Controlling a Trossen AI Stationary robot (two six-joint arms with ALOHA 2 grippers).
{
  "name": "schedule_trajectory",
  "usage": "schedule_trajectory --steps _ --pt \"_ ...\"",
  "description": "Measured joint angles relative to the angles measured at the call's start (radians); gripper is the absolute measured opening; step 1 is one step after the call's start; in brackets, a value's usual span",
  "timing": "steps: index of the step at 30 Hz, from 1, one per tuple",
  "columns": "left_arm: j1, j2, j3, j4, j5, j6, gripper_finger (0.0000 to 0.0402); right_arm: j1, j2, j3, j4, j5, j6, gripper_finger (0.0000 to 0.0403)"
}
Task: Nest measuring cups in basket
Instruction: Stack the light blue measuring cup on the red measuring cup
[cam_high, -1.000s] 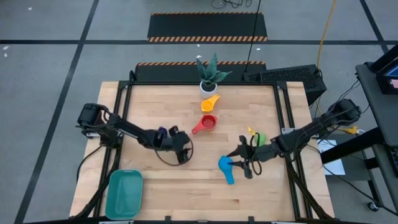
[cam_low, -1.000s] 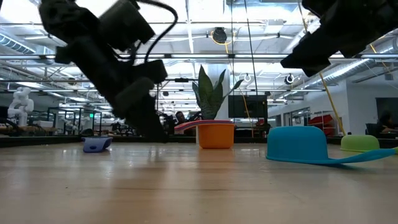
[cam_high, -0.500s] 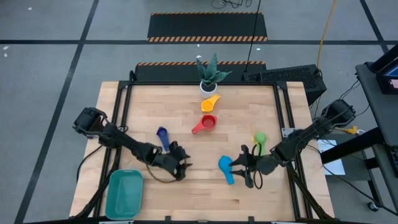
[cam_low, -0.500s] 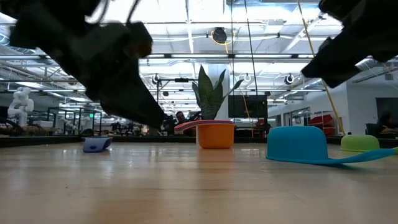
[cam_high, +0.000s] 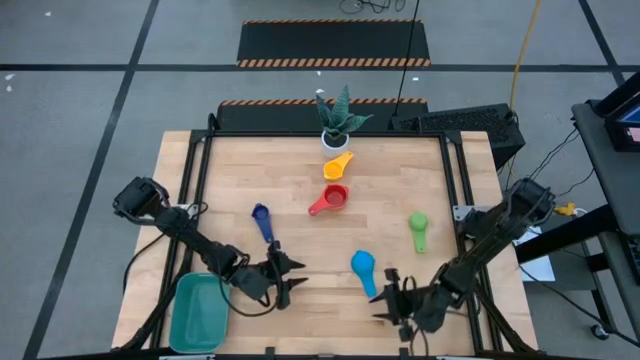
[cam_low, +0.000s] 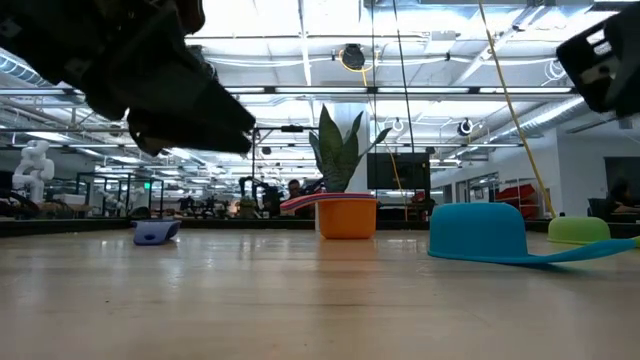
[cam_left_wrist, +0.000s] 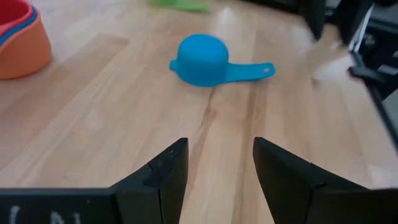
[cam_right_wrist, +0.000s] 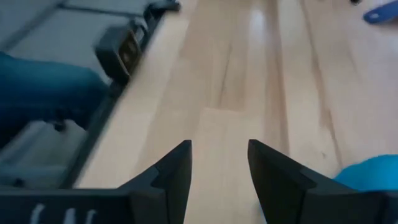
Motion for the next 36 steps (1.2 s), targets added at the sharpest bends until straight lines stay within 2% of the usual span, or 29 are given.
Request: schedule_trajectory --steps 7,13,23,33,36 --pt "-0.008 0.0 0.0 0.063 -0.004 0.023 0.0182 -0.004 0.12 0.136 -0.202 0.027 0.006 0.0161" --pt "-0.026 0.0 0.0 0.061 -0.012 0.018 0.0182 -0.004 0.157 0.178 -0.369 0.003 0.067 0.016" --pt "-0.029 0.0 0.0 0.057 -0.036 0.038 0.0182 -0.042 0.17 0.179 -0.401 0.033 0.022 0.0144" --pt "-0.021 0.001 0.0 0.051 -0.037 0.082 0.0182 -0.084 0.204 0.176 -0.408 -0.047 -0.02 0.012" --pt "-0.006 0.001 0.0 0.051 -0.037 0.102 0.0182 -0.084 0.21 0.176 -0.416 -0.005 -0.02 0.0108"
